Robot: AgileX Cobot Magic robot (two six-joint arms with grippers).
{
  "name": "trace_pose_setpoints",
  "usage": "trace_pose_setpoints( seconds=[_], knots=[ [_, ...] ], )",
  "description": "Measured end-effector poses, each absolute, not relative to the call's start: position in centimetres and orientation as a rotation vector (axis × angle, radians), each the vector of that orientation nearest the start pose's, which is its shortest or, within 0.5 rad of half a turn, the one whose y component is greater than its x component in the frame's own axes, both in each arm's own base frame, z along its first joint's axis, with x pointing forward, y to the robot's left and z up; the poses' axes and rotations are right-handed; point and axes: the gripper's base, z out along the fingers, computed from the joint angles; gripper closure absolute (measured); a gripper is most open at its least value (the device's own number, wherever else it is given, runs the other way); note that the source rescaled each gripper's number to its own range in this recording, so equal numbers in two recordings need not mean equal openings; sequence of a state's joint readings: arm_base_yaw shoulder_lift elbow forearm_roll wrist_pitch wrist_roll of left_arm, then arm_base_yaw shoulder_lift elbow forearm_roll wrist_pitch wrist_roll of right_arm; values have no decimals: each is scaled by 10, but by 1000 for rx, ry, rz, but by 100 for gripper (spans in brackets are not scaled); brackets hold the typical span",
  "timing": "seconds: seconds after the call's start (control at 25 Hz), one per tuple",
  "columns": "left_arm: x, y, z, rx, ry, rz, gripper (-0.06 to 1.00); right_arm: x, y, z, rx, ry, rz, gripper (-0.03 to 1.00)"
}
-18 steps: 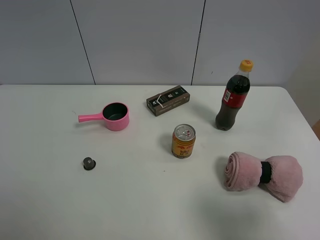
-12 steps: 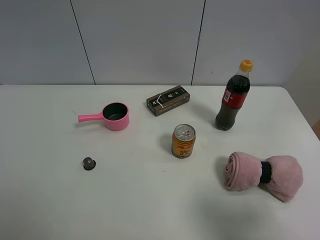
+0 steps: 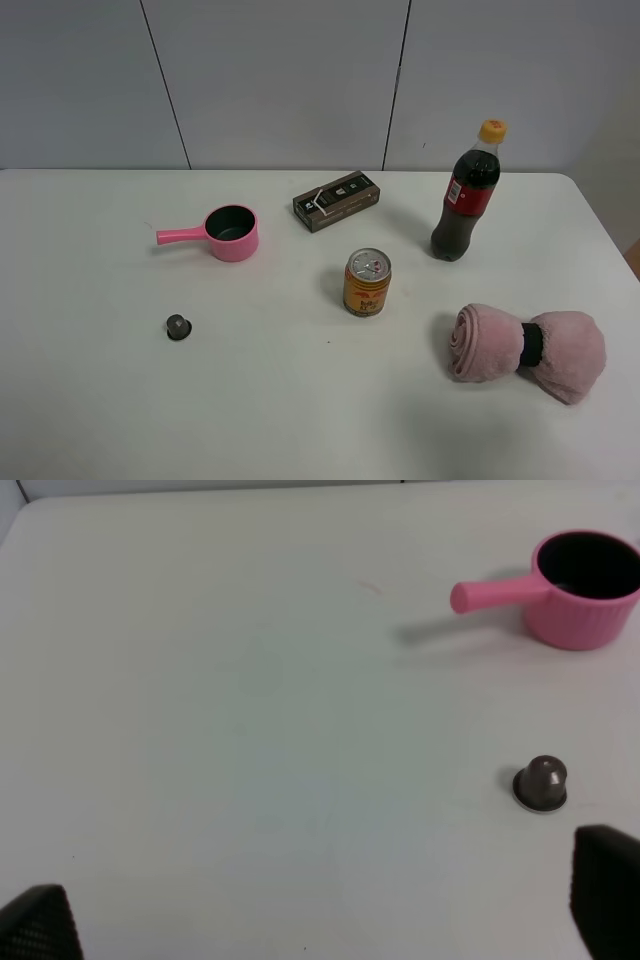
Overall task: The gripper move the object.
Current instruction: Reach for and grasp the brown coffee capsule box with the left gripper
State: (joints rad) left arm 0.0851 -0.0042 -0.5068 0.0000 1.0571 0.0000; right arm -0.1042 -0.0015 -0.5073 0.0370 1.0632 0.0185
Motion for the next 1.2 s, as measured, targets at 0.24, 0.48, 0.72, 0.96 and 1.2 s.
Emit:
trace_pose_setpoints(
  seconds=[0.24,0.48,0.72,0.96,1.2],
  knots=[
    [-6,-1,279,-86,2028,54,-6,-6,4,279,123,2034,-10,-3],
    [-6,-1,279,-86,2028,54,-6,-6,4,279,123,2034,-10,-3],
    [-6,-1,279,-86,2028,54,-6,-6,4,279,123,2034,-10,-3],
    [-6,-1,279,-86,2028,54,-6,-6,4,279,123,2034,-10,-3],
    [-2,0,280,-93,2056,49,-6,-6,4,279,123,2034,-10,-3]
  ],
)
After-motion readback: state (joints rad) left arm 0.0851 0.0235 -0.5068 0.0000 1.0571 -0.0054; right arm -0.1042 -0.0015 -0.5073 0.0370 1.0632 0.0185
